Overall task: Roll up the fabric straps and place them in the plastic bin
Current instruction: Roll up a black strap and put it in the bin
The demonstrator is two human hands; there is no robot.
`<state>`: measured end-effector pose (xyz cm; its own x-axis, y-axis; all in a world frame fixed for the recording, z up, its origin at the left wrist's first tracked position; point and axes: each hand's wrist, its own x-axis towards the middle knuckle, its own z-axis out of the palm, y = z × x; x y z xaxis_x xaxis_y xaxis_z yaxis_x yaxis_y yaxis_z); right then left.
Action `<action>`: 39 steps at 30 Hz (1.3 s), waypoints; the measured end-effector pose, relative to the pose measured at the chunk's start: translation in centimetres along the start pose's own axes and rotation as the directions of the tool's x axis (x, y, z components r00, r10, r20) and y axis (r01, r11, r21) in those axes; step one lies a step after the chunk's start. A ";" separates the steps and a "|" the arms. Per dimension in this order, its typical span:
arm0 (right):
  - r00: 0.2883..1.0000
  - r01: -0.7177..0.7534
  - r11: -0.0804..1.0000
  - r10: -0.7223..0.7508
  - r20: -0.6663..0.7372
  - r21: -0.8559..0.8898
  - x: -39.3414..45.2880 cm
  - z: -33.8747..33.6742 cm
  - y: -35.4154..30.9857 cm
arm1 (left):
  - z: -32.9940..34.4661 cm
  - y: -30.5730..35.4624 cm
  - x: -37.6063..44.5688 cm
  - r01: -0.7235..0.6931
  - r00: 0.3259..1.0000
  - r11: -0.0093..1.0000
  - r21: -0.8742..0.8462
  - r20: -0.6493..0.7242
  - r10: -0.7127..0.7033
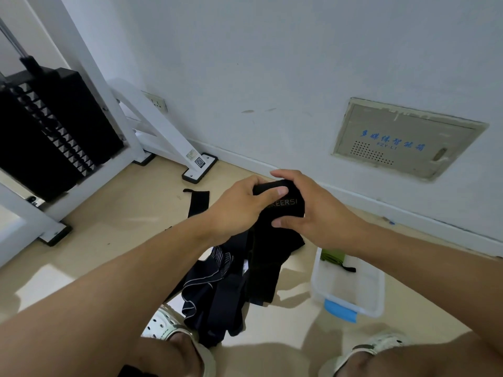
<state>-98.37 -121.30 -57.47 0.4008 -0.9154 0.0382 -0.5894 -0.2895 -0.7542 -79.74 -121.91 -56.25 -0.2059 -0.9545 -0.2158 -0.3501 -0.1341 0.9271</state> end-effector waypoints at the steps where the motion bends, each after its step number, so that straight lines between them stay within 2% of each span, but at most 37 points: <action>1: 1.000 0.005 1.000 -0.005 -0.013 0.009 0.1 0.1 -0.1 | 0.1 0.0 0.0 0.005 1.000 1.000 -0.022 -0.008 -0.005; 5: 1.000 0.001 1.000 -0.001 0.018 -0.031 0.6 -0.2 -0.3 | -0.1 0.3 -0.1 -0.008 0.998 1.000 -0.011 -0.070 0.007; 9: 0.999 0.022 0.992 -0.018 0.038 -0.121 0.7 -0.6 -0.7 | -0.8 0.6 -0.1 0.037 0.993 0.999 -0.014 -0.115 -0.038; 13: 0.998 0.068 0.977 -0.070 -0.001 -0.203 0.3 -0.7 -0.8 | -1.1 1.0 -0.1 0.122 0.992 0.991 -0.046 -0.031 -0.123; 19: 0.977 0.176 0.880 -0.210 -0.028 -0.441 -0.6 -1.4 -0.6 | -1.5 0.7 0.2 0.280 0.958 0.932 -0.228 0.122 -0.258; 21: 0.972 0.187 0.889 -0.229 -0.051 -0.417 -0.4 -1.4 -0.3 | -1.6 0.7 0.2 0.319 0.946 0.908 -0.273 0.152 -0.287; 25: 0.980 0.177 0.935 -0.197 -0.036 -0.306 -0.4 -1.1 0.0 | -0.9 0.7 -0.2 0.329 0.944 0.896 -0.297 0.125 -0.305; 30: 0.977 0.174 0.905 -0.209 -0.050 -0.388 -0.3 -1.4 -1.2 | -0.6 0.6 -0.6 0.378 0.926 0.825 -0.420 0.178 -0.334; 32: 0.984 0.144 0.949 -0.166 -0.056 -0.281 -0.5 -1.1 -1.6 | -0.6 0.5 -0.6 0.363 0.931 0.817 -0.447 0.159 -0.327; 35: 0.997 0.074 0.996 -0.074 -0.008 -0.052 -0.7 -0.9 -1.9 | -0.8 1.1 -0.7 0.212 0.975 0.909 -0.358 0.010 -0.223; 37: 0.999 0.031 1.000 -0.031 0.012 0.007 -0.4 -1.0 -1.7 | -1.1 1.2 -0.8 0.063 0.995 0.979 -0.192 -0.065 -0.077; 39: 1.000 -0.007 0.997 0.005 0.029 0.078 -0.1 -1.1 -1.4 | -0.9 0.9 -0.9 -0.066 0.994 0.998 -0.003 -0.091 0.065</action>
<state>-98.39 -121.09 -55.74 0.4179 -0.9083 0.0157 -0.5355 -0.2602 -0.8034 -79.02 -121.42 -54.96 -0.1447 -0.9814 -0.1261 -0.3333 -0.0716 0.9401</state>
